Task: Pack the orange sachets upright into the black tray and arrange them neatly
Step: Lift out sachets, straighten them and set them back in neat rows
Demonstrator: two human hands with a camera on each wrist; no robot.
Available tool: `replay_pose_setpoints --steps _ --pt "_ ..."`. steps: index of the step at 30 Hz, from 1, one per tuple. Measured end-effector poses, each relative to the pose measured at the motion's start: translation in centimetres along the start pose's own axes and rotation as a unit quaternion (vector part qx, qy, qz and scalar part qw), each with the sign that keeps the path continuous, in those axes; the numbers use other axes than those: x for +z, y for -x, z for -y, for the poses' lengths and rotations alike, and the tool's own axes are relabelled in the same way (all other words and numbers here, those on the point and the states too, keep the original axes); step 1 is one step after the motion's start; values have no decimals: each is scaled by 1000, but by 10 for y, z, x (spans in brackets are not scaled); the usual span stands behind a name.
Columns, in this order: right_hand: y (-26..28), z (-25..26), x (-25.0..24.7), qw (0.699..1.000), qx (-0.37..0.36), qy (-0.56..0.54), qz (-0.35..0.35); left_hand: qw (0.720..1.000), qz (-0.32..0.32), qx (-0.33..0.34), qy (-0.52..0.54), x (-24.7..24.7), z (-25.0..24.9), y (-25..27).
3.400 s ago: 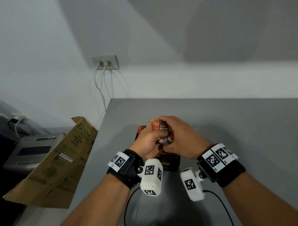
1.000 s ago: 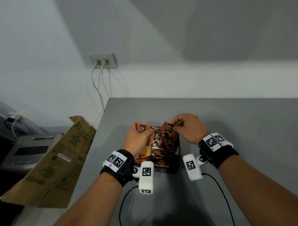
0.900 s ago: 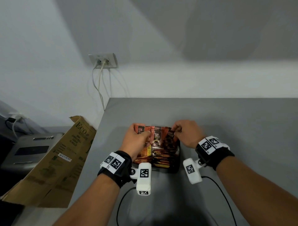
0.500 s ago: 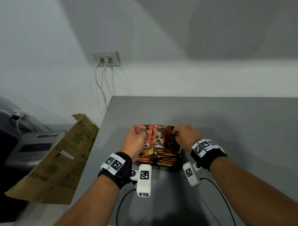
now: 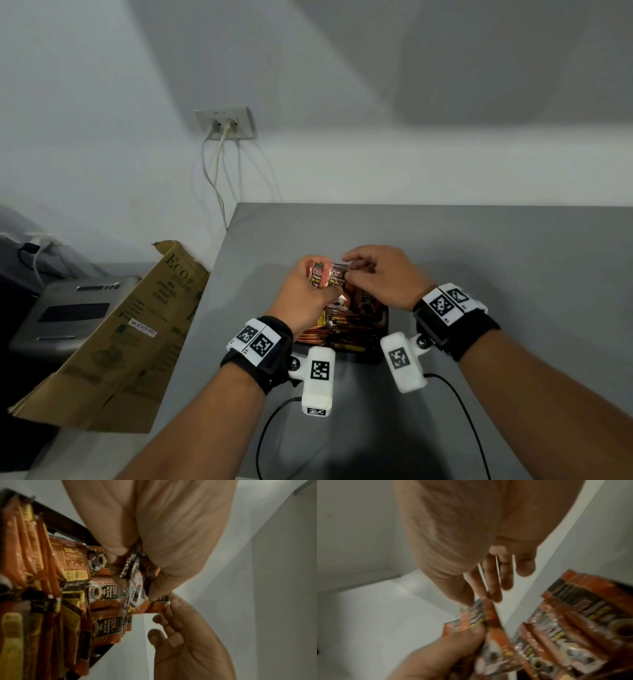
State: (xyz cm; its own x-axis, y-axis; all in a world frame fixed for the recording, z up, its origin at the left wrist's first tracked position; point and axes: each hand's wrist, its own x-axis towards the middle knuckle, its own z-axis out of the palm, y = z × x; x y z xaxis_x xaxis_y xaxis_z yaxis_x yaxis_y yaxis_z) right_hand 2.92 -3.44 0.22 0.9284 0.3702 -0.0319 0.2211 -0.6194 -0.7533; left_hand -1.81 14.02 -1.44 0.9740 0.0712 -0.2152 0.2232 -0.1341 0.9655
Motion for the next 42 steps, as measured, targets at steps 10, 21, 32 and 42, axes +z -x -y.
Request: replay_pose_setpoints --steps 10,21,32,42 --pt "-30 -12 20 990 67 126 2 989 -119 -76 47 -27 20 -10" --pt "-39 -15 42 968 86 225 74 992 -94 -87 20 -44 30 -4" --pt "-34 -10 40 956 63 268 100 996 -29 -85 -4 -35 25 -7" --pt "-23 6 21 998 28 5 49 999 -9 -20 -48 -27 14 -8"
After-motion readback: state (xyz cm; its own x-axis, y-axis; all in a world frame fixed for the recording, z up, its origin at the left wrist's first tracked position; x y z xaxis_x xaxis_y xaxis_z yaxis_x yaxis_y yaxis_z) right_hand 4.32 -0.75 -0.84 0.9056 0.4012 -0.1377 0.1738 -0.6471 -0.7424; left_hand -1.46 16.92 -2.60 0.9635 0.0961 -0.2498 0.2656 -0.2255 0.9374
